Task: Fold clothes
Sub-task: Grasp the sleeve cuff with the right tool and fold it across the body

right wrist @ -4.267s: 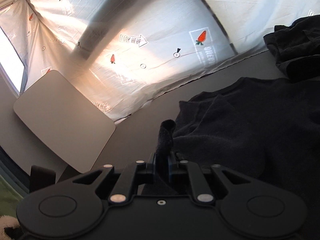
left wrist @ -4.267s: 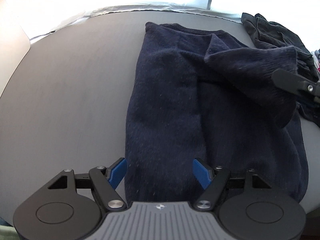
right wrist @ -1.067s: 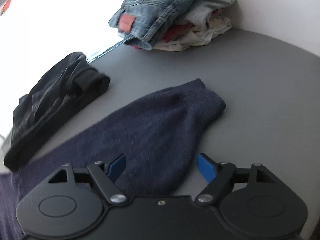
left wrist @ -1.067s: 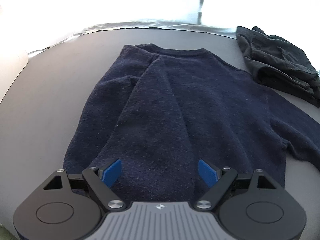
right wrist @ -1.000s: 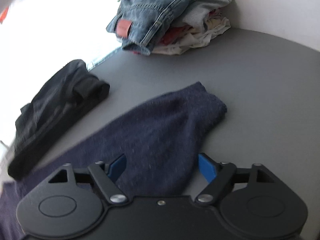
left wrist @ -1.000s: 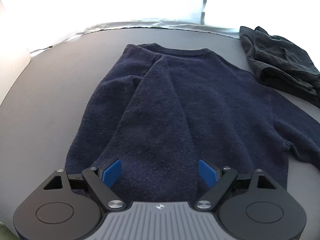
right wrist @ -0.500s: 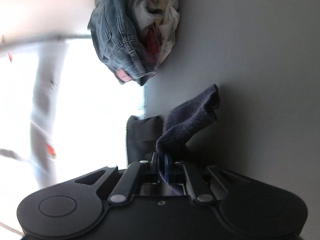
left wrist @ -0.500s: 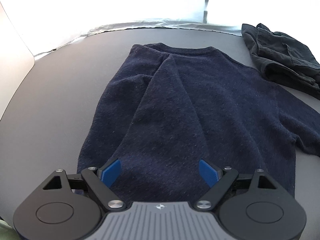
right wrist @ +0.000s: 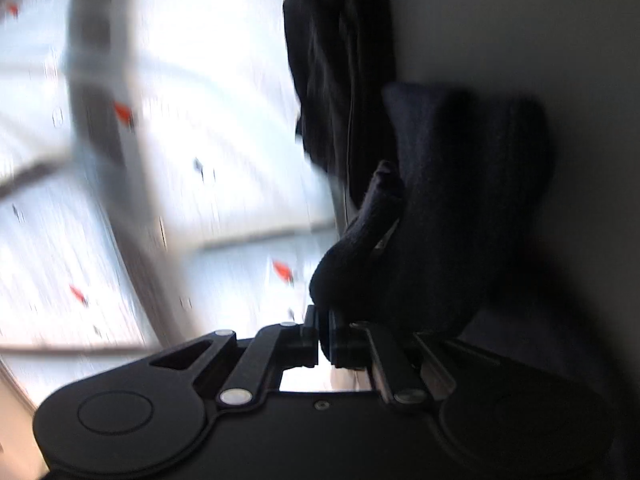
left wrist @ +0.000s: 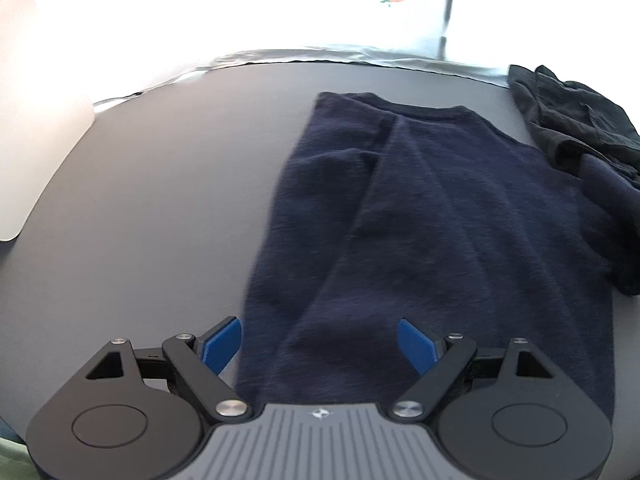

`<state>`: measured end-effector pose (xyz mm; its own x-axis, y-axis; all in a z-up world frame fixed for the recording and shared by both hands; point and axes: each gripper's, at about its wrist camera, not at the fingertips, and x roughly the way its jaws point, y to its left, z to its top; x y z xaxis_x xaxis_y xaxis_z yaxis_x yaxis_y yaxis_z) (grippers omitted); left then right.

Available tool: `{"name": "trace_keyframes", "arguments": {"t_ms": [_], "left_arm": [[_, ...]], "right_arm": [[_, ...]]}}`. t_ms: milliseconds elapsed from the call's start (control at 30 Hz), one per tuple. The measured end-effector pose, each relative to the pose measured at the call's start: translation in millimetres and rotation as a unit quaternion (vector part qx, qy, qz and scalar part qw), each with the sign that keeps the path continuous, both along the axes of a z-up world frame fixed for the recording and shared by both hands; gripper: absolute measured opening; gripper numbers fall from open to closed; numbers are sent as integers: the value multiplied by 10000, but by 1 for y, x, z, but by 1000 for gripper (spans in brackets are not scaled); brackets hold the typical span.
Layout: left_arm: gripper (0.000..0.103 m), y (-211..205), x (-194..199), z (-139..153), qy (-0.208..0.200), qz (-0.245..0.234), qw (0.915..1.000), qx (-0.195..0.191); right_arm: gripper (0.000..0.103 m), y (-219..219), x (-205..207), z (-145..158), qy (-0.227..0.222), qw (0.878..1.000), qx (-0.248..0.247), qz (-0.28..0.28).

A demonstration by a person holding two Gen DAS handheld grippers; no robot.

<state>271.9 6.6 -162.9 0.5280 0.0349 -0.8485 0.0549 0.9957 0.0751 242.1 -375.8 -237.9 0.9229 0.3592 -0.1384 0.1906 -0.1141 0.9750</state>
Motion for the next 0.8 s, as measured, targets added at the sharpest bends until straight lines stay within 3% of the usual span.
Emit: {"name": "trace_keyframes", "arguments": {"t_ms": [233, 300, 367, 433, 500, 567, 633, 700, 733, 800], "left_arm": [[86, 37, 0, 3, -65, 143, 9999, -12], [86, 45, 1, 3, -45, 160, 9999, -27], [86, 50, 3, 3, -46, 157, 9999, -41], [86, 53, 5, 3, -50, 131, 9999, -55], [86, 54, 7, 3, -56, 76, 9999, -68], [86, 51, 10, 3, -51, -31, 9999, -87], [86, 44, 12, 3, -52, -153, 9998, -100], [86, 35, 15, 3, -61, -315, 9994, -110], [86, 29, 15, 3, -65, -400, 9991, -115], [86, 17, 17, 2, -63, -595, 9981, -135]], "right_arm": [[5, 81, 36, 14, -78, 9936, -74, 1122], [7, 98, 43, 18, 27, 9879, -400, 1499], [15, 112, 49, 23, 267, 9767, -1009, 1873], [44, 122, 52, 31, 459, 9599, -1751, 2139], [62, 128, 49, 43, 477, 9463, -2327, 2195], [70, 126, 45, 54, 348, 9333, -2826, 2187], [85, 122, 38, 69, 186, 9190, -3335, 2096], [87, 117, 28, 82, 115, 8988, -3953, 1892], [88, 115, 23, 88, 133, 8844, -4307, 1791], [97, 110, 14, 94, 331, 8446, -5099, 1597]]}}
